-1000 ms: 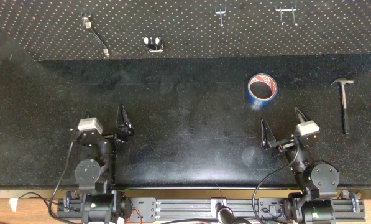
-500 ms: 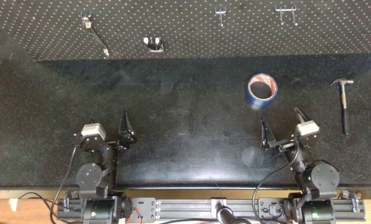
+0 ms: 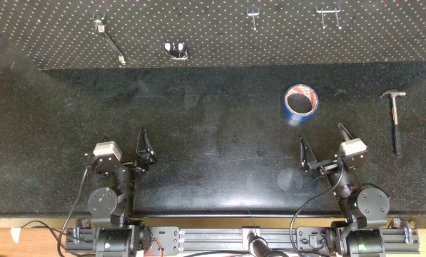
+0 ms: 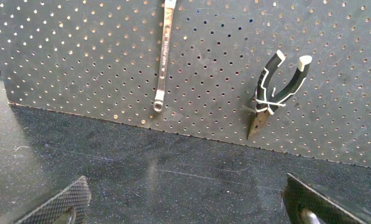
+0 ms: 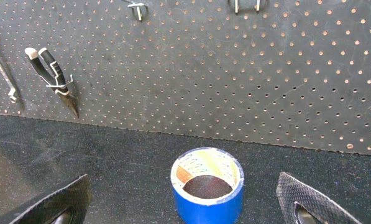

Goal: Place Tools Onto Pegboard

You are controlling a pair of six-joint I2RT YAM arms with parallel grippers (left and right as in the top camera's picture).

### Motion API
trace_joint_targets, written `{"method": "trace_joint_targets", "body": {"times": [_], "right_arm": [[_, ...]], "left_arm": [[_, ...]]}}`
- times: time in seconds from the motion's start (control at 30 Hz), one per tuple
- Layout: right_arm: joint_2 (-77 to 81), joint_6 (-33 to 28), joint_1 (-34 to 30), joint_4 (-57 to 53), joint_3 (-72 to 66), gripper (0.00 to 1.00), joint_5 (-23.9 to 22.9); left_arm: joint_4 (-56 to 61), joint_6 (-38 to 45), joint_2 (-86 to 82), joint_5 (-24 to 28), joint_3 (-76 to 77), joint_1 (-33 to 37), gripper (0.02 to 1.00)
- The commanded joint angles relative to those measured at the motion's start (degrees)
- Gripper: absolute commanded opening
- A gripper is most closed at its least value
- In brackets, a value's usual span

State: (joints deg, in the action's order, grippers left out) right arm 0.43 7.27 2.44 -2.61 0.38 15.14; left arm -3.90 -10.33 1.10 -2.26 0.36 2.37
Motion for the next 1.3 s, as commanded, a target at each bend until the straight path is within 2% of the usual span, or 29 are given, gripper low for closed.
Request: {"method": "trace_joint_targets", "body": {"times": [0.03, 0.3, 0.43, 0.5, 0.63, 0.7, 0.83, 0.9, 1.3], "right_arm": [[-0.4, 0.6, 0.4, -0.3, -0.2, 0.976, -0.1], [-0.4, 0.7, 0.4, 0.2, -0.1, 0.976, -1.6], [0.2, 8.7, 0.4, 3.5, 1.5, 0.976, -2.5], [3.5, 10.3, 0.4, 3.4, 4.7, 0.976, -2.4], [20.3, 10.3, 2.5, 3.5, 18.0, 0.974, -1.2], [29.3, 10.3, 4.4, 1.3, 25.7, 0.976, -0.1], [46.1, 10.3, 6.0, -12.2, 40.7, 0.976, 4.2], [52.7, 10.2, 6.0, -17.1, 46.1, 0.976, 4.5], [73.4, 10.3, 6.3, -31.0, 56.7, 0.974, 3.6]], "left_arm": [[-0.6, 0.1, -0.9, 1.0, 0.0, -0.2, 0.996], [-0.6, 0.1, -0.9, 1.0, 0.0, -0.2, 0.996], [-0.6, 0.1, -0.9, 1.0, 0.0, -0.2, 0.996], [-0.6, 0.1, -0.9, 1.0, 0.0, -0.2, 0.996], [-0.6, 0.1, -0.9, 1.0, 0.0, -0.2, 0.996], [-0.6, 0.1, -0.9, 1.0, 0.0, -0.2, 0.996], [-0.6, 0.1, -0.9, 1.0, 0.0, -0.2, 0.996], [-0.6, 0.1, -0.9, 1.0, 0.0, -0.2, 0.996], [-0.6, 0.1, -0.9, 1.0, 0.0, -0.2, 0.996]]}}
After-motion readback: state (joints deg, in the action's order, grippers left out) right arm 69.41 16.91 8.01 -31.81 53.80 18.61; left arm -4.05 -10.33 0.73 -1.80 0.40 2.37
